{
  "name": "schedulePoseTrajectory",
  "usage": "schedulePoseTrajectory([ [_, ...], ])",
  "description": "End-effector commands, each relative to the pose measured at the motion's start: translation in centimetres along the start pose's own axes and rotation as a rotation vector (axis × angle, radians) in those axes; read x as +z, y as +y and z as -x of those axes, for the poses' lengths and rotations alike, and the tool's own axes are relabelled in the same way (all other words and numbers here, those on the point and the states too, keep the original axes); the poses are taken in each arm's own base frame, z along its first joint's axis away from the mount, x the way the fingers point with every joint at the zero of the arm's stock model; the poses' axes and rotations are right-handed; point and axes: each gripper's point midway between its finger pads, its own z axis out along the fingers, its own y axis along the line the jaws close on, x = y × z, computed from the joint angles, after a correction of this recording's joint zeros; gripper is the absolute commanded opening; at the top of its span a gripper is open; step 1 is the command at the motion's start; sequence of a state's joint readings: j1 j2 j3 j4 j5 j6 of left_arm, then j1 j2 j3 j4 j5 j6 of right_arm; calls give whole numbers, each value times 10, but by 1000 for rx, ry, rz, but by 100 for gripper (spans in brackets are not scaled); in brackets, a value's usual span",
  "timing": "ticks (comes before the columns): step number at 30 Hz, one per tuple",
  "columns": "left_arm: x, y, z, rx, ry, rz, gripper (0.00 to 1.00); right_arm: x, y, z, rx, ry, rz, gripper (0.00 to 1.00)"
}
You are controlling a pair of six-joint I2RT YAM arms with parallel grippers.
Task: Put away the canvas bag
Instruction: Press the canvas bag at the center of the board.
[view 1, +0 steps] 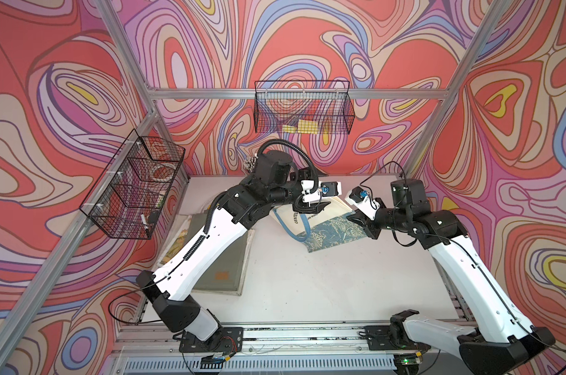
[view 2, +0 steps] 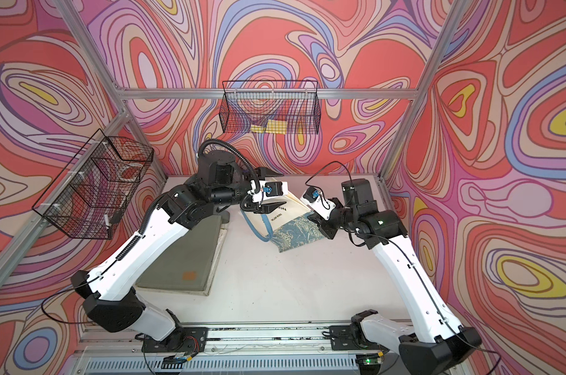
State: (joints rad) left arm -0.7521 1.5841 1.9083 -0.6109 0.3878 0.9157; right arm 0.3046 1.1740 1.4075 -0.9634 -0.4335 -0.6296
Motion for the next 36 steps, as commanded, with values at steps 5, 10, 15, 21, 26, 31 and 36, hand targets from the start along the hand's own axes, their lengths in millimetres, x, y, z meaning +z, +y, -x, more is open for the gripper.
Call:
schedulePoseTrajectory([
  [5,15,-15,-28,71,122,-78,73,-14,-6,19,-105,-26,-33,0],
  [10,20,-19,-39,82,158,-88,38,-16,-11,22,-118,-33,-56,0],
  [15,18,-17,-35,87,142,-77,0,-13,-10,23,-103,-48,-50,4],
  [21,8,-8,-16,84,29,-32,0,0,9,0,-107,-60,-4,34],
  [26,-14,7,4,34,-160,34,0,9,17,-12,-54,-131,16,41],
  [31,-25,9,6,12,-198,35,0,5,16,-10,-37,-184,2,42],
  [36,-27,10,1,-3,-204,43,0,4,14,-13,-33,-172,-4,41],
])
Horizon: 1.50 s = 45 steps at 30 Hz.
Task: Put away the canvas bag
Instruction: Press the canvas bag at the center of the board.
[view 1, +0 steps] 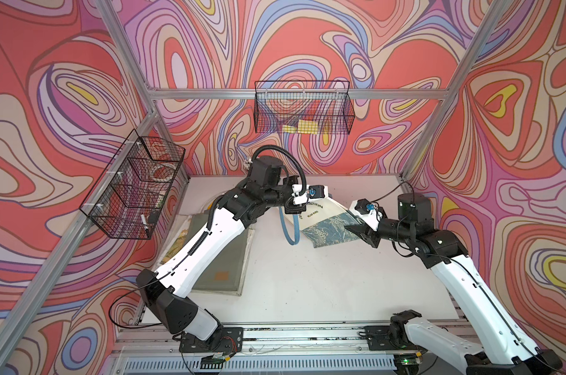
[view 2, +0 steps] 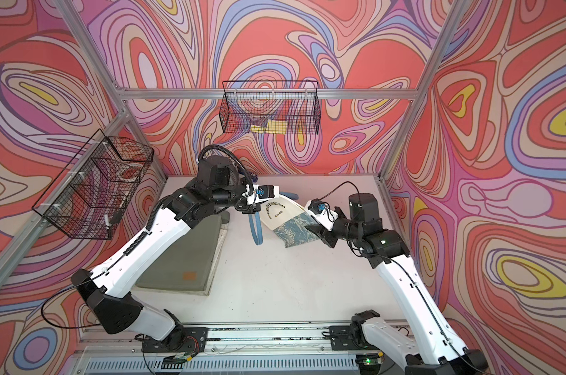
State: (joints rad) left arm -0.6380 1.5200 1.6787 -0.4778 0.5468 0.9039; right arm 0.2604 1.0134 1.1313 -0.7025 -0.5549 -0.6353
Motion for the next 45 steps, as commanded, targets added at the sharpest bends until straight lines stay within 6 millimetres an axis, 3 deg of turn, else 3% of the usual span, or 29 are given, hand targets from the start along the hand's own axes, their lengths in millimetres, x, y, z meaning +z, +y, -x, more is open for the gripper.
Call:
schedulePoseTrajectory([
  [1,-28,20,50,66,-171,81,0,-1,1,-1,17,-4,7,40],
  [4,-28,23,45,59,-157,92,0,-2,-1,-4,12,14,-7,32],
  [8,-28,33,41,9,-142,133,0,-4,-8,-4,3,33,-49,0],
  [9,-28,37,40,-19,-140,152,0,-5,-11,-3,7,38,-57,0],
  [12,-31,50,41,-144,-152,214,30,-7,-21,3,31,57,-85,0],
  [14,-37,62,40,-287,-153,272,38,-7,-29,6,44,72,-108,0],
  [19,-64,87,35,-646,-142,425,40,-3,-61,11,108,79,-223,0],
  [23,-77,85,22,-870,-84,474,42,2,-82,11,146,87,-302,0],
  [26,-86,81,15,-1135,-96,504,40,4,-92,13,141,76,-341,0],
  [28,-81,72,14,-1310,-122,460,41,4,-96,17,128,60,-361,0],
  [33,-48,54,2,-1677,-143,384,44,3,-105,23,91,30,-404,0],
  [39,-9,61,12,-1793,-162,360,48,8,-104,28,51,23,-415,0],
  [45,31,65,6,-1956,-187,287,55,11,-101,29,38,20,-429,0],
])
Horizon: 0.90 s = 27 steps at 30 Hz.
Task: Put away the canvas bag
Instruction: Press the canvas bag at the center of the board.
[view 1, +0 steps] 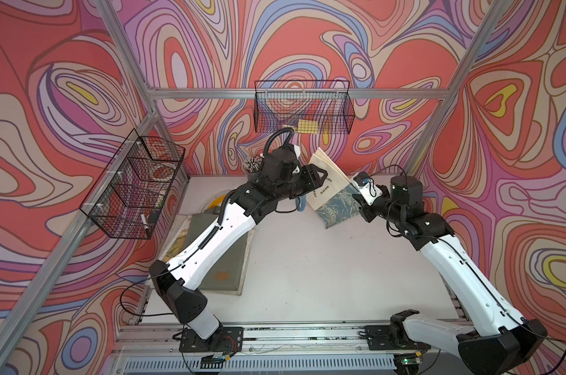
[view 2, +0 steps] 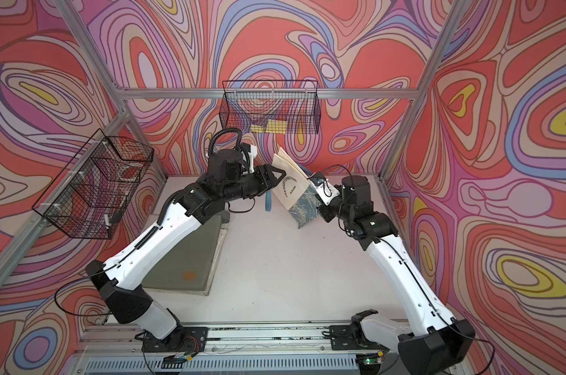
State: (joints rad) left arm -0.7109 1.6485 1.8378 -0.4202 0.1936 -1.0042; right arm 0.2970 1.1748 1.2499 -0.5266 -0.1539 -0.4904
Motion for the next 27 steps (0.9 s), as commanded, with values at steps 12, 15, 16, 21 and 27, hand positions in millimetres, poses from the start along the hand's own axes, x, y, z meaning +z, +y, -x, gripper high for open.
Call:
schedulePoseTrajectory([
  [12,31,-16,-1,-145,0,-55,65,9,17,13,-71,-68,-24,0],
  [15,36,-7,-9,-149,26,-32,65,12,23,15,-97,-65,-35,0],
  [16,37,-3,-14,-147,44,-20,65,13,25,15,-111,-65,-37,0],
  [21,33,26,-30,-158,64,49,60,12,32,23,-152,-87,-50,0],
  [27,23,40,-33,-126,68,94,40,11,43,29,-184,-114,-45,0],
])
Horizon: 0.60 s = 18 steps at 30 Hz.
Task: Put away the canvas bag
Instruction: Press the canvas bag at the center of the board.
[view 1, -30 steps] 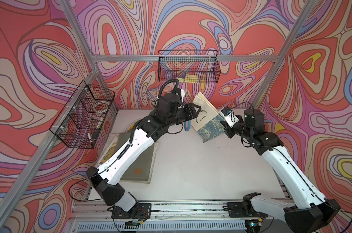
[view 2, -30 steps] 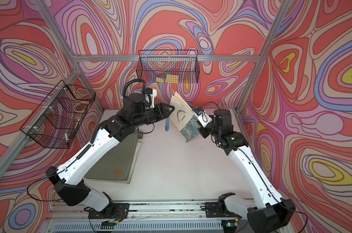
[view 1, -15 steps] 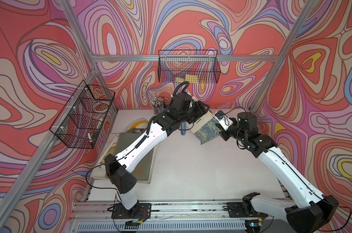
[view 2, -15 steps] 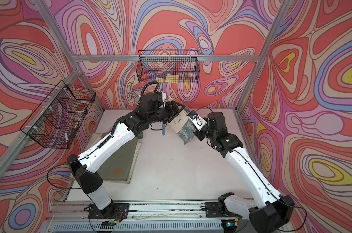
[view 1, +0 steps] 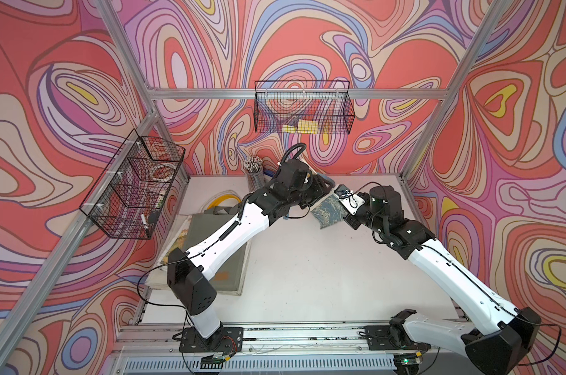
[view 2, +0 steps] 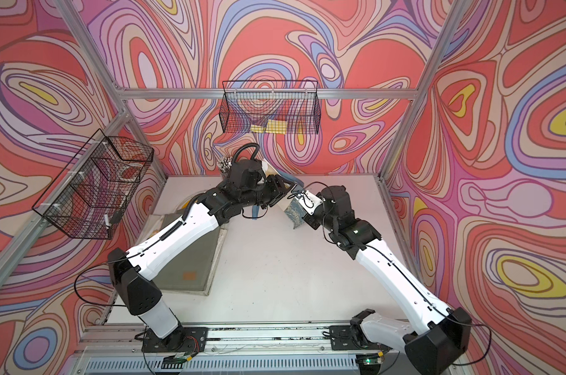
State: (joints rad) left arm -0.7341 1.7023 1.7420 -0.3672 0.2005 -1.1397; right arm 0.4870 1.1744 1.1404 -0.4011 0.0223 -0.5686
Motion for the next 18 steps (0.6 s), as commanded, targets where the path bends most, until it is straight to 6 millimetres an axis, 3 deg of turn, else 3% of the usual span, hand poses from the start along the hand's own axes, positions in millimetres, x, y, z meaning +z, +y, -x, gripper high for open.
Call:
schedulePoseTrajectory([
  [1,-15,6,0,11,-4,28,33,-10,-3,28,-27,-116,-33,0],
  [5,-21,18,6,-21,-15,23,7,-9,8,29,-8,-148,9,0],
  [7,-26,23,11,-42,-18,15,2,-8,14,26,10,-154,33,6],
  [12,-38,30,26,-103,-11,-38,0,-8,43,18,50,-206,141,38],
  [16,-47,30,31,-135,32,-78,0,-11,58,14,93,-284,173,52],
  [18,-51,21,36,-126,51,-132,0,-13,60,12,114,-320,166,58],
])
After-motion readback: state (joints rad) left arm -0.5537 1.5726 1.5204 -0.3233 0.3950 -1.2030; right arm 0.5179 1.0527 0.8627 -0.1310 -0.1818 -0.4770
